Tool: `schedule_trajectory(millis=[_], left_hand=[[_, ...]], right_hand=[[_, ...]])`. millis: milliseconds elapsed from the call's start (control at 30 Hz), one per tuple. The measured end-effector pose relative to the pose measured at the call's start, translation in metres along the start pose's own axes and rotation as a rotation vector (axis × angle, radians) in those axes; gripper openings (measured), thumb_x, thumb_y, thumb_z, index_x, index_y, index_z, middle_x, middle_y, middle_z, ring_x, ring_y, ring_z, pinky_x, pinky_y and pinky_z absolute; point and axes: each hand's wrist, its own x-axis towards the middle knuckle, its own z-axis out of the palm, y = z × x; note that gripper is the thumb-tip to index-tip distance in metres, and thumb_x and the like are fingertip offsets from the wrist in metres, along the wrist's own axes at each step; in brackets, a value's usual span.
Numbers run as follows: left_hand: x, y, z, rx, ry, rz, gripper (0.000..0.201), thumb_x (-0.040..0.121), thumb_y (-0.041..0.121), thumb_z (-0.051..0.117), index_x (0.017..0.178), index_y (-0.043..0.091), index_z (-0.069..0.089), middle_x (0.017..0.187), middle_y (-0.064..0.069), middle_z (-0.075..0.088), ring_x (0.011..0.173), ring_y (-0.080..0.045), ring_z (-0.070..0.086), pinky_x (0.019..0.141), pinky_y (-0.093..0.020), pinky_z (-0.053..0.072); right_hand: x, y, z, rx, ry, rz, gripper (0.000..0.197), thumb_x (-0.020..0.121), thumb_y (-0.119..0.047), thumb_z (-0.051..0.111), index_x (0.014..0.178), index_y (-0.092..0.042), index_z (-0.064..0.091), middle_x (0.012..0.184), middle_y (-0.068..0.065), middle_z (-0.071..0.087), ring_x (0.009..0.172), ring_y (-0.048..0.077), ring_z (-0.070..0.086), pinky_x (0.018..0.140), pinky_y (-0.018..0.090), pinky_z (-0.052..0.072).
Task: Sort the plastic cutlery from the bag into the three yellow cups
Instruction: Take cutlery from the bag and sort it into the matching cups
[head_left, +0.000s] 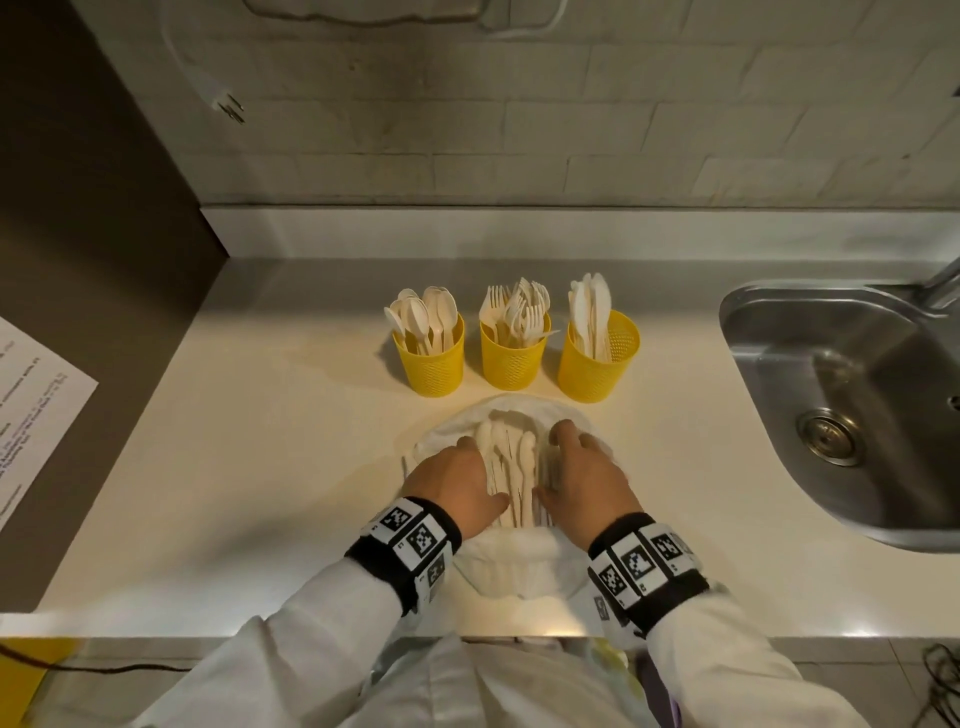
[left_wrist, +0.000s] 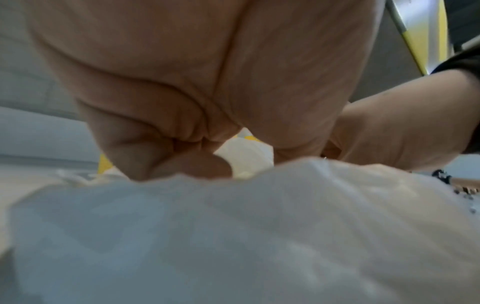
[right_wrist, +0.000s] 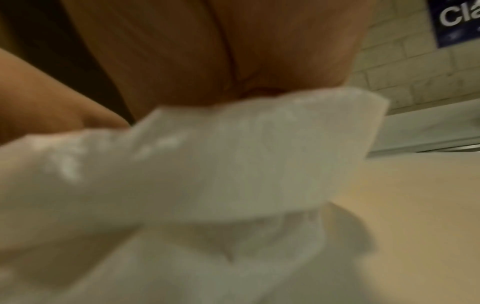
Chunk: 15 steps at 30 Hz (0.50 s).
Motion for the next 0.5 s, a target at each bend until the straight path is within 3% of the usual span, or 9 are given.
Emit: schedule_trajectory(millis=[67, 133, 233, 333, 433, 500], left_hand=[[0.001, 0.001, 0.002, -0.051, 0.003, 0.031, 0.069, 0.088, 0.051, 0.07, 0.135, 0.009, 0.043, 0.125, -0.012, 0.066, 0.114, -0.031, 0.064, 0.084, -0.036, 0.049], [0.002, 0.001, 0.004, -0.128, 0.014, 0.022, 0.073, 0.087, 0.049, 0.072, 0.138, 0.008, 0.04, 0.126, -0.013, 0.065, 0.116, -0.032, 0.063, 0.086, -0.035, 0.048], [0.003, 0.001, 0.006, -0.203, 0.019, -0.022, 0.076, 0.083, 0.046, 0.079, 0.136, 0.009, 0.04, 0.125, -0.012, 0.066, 0.115, -0.032, 0.064, 0.089, -0.035, 0.05], [0.007, 0.003, 0.01, -0.231, 0.005, -0.054, 0.074, 0.079, 0.041, 0.083, 0.131, 0.011, 0.04, 0.124, -0.011, 0.066, 0.113, -0.032, 0.065, 0.09, -0.038, 0.053], [0.01, 0.003, 0.013, -0.305, 0.006, -0.086, 0.077, 0.075, 0.034, 0.086, 0.133, 0.01, 0.04, 0.125, -0.01, 0.065, 0.114, -0.031, 0.065, 0.094, -0.041, 0.054], [0.012, 0.001, 0.014, -0.352, -0.003, -0.097, 0.078, 0.075, 0.03, 0.086, 0.134, 0.007, 0.04, 0.125, -0.011, 0.064, 0.116, -0.03, 0.063, 0.096, -0.04, 0.053]], right_hand=[[-0.002, 0.003, 0.002, 0.103, 0.038, -0.026, 0.055, 0.086, -0.018, 0.073, 0.129, -0.022, 0.039, 0.107, 0.006, 0.059, 0.103, 0.03, 0.059, 0.078, 0.035, 0.047], [-0.003, 0.004, 0.003, 0.203, 0.067, 0.025, 0.061, 0.086, -0.023, 0.074, 0.133, -0.023, 0.035, 0.1, 0.007, 0.064, 0.098, 0.031, 0.064, 0.078, 0.034, 0.047], [-0.002, 0.004, 0.006, 0.258, 0.066, 0.119, 0.083, 0.085, -0.033, 0.079, 0.147, -0.017, 0.027, 0.115, 0.015, 0.067, 0.107, 0.036, 0.065, 0.087, 0.037, 0.05], [0.001, 0.004, 0.01, 0.258, 0.045, 0.091, 0.096, 0.083, -0.026, 0.081, 0.154, -0.019, 0.017, 0.124, 0.015, 0.065, 0.113, 0.036, 0.064, 0.091, 0.037, 0.049], [0.003, 0.007, 0.01, 0.334, 0.061, 0.103, 0.098, 0.082, -0.018, 0.079, 0.157, -0.02, 0.015, 0.123, 0.016, 0.065, 0.113, 0.036, 0.064, 0.084, 0.029, 0.044], [0.001, 0.008, 0.009, 0.401, 0.087, 0.114, 0.098, 0.081, -0.017, 0.08, 0.156, -0.021, 0.017, 0.104, 0.011, 0.069, 0.099, 0.033, 0.068, 0.076, 0.027, 0.043]])
